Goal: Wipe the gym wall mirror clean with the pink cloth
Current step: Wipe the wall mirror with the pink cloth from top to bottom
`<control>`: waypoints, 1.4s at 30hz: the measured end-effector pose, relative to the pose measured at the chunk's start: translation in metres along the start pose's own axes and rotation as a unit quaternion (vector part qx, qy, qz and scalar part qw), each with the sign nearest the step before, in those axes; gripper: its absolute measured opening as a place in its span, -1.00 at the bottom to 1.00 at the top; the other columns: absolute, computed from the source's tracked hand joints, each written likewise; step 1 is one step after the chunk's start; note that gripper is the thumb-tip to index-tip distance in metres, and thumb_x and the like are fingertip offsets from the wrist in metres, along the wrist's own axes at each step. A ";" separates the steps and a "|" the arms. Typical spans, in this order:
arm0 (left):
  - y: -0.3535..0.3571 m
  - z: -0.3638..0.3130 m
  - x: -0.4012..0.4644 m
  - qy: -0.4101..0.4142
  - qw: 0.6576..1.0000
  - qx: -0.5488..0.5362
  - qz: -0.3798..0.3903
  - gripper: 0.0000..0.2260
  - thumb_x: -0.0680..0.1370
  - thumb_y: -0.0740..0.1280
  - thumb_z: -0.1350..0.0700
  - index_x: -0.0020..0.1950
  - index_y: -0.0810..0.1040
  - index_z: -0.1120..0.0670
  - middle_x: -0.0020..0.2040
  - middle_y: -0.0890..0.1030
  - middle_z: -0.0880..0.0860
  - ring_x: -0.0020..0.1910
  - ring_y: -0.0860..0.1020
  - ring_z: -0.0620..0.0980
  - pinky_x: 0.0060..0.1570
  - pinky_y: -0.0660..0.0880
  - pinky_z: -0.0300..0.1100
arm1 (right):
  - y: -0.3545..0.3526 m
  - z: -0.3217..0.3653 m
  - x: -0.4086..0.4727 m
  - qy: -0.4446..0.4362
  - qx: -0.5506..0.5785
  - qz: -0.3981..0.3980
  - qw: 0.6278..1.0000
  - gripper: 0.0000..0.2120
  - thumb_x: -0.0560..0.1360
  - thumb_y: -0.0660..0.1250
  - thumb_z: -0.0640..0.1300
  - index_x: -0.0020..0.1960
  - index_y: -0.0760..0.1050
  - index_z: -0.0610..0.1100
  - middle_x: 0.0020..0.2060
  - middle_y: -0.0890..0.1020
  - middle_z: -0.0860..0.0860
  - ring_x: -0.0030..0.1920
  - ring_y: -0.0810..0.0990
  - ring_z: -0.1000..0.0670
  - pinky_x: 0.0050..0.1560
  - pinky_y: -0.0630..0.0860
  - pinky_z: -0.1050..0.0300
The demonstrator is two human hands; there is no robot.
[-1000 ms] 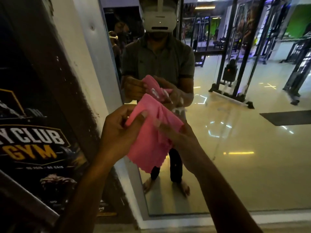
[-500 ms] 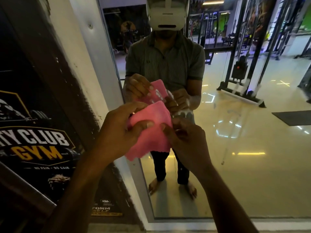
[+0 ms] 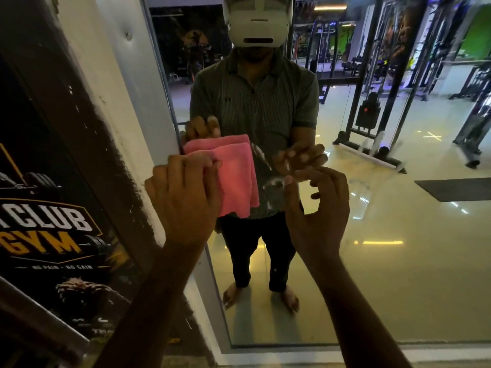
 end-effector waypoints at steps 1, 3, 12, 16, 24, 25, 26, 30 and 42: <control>0.006 -0.006 -0.009 0.026 0.999 -0.008 -0.023 -0.84 0.78 0.29 0.06 0.14 0.50 0.16 -0.10 0.67 0.23 -0.19 0.66 0.22 -0.02 0.47 -0.02 | -0.004 -0.004 0.003 -0.013 -0.010 -0.002 1.000 -0.74 0.60 0.56 -0.07 0.21 0.65 -0.16 0.20 0.65 -0.03 0.21 0.58 -0.08 0.17 0.58 -0.23; 0.022 -0.014 -0.021 0.039 0.999 -0.032 -0.008 -0.72 0.80 0.23 0.01 0.22 0.55 0.22 0.01 0.71 0.26 -0.08 0.71 0.27 0.07 0.61 0.05 | -0.010 -0.009 0.007 -0.021 -0.022 -0.003 1.000 -0.72 0.61 0.55 -0.03 0.23 0.65 -0.15 0.26 0.65 -0.04 0.31 0.55 -0.07 0.33 0.48 -0.15; 0.027 -0.045 -0.030 -0.076 0.989 0.117 -0.044 -0.66 0.75 0.33 -0.06 0.42 0.56 0.14 0.28 0.70 0.23 0.27 0.67 0.32 0.27 0.55 0.18 | -0.019 -0.027 0.014 -0.088 -0.074 0.014 0.993 -0.51 0.61 0.53 0.02 0.44 0.57 -0.20 0.46 0.49 -0.04 0.47 0.40 -0.01 0.58 0.32 0.08; 0.027 -0.049 -0.034 -0.066 0.981 0.165 -0.073 -0.67 0.74 0.34 -0.07 0.41 0.49 0.10 0.19 0.73 0.24 0.19 0.69 0.31 0.29 0.49 0.15 | -0.020 -0.022 0.020 -0.138 -0.078 0.019 0.987 -0.38 0.62 0.52 0.03 0.59 0.45 -0.16 0.65 0.35 -0.04 0.67 0.29 -0.08 0.68 0.20 -0.09; 0.062 -0.051 -0.051 -0.063 0.998 -0.027 -0.011 -0.51 0.75 0.32 0.09 0.61 0.34 0.28 0.57 0.43 0.37 0.60 0.39 0.38 0.55 0.37 0.36 | -0.017 -0.025 0.040 -0.172 -0.112 0.068 0.976 -0.27 0.70 0.39 0.15 0.75 0.22 -0.09 0.76 0.06 -0.22 0.76 -0.07 -0.35 0.70 -0.13 -0.48; 0.063 -0.054 -0.051 -0.082 0.995 -0.059 0.015 -0.48 0.76 0.25 0.06 0.66 0.29 0.29 0.65 0.32 0.35 0.67 0.27 0.36 0.61 0.25 0.36 | -0.017 -0.027 0.043 -0.166 -0.124 0.067 0.976 -0.27 0.71 0.35 0.18 0.75 0.20 -0.09 0.76 0.04 -0.23 0.76 -0.08 -0.37 0.69 -0.13 -0.50; 0.063 -0.055 -0.049 -0.097 0.992 -0.071 0.037 -0.44 0.77 0.19 0.01 0.69 0.22 0.28 0.69 0.23 0.32 0.71 0.18 0.35 0.66 0.15 0.36 | -0.016 -0.029 0.045 -0.161 -0.134 0.064 0.976 -0.27 0.73 0.32 0.19 0.76 0.19 -0.10 0.76 0.02 -0.23 0.76 -0.09 -0.38 0.68 -0.11 -0.51; 0.075 -0.055 -0.038 -0.095 0.992 -0.057 0.062 -0.37 0.78 0.02 -0.13 0.74 0.03 0.21 0.74 0.00 0.23 0.74 0.00 0.32 0.70 -0.04 0.33 | -0.018 -0.035 0.047 -0.143 -0.166 0.057 0.974 -0.29 0.75 0.27 0.20 0.77 0.16 -0.07 0.77 -0.05 -0.23 0.75 -0.15 -0.37 0.68 -0.10 -0.50; 0.086 -0.052 -0.033 -0.054 0.993 -0.075 0.068 -0.35 0.78 0.13 -0.16 0.76 -0.02 0.09 0.73 -0.01 0.14 0.72 0.04 0.34 0.70 -0.14 0.26 | -0.025 -0.033 0.037 -0.110 -0.175 0.025 0.978 -0.29 0.74 0.35 0.16 0.77 0.15 0.01 0.76 0.01 -0.29 0.75 -0.12 -0.38 0.70 -0.10 -0.49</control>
Point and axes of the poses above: each hand's wrist, its own x-axis towards the middle knuckle, its own y-axis out of the palm, z = x × y, the point moved 4 cm from there along x, towards the middle knuckle
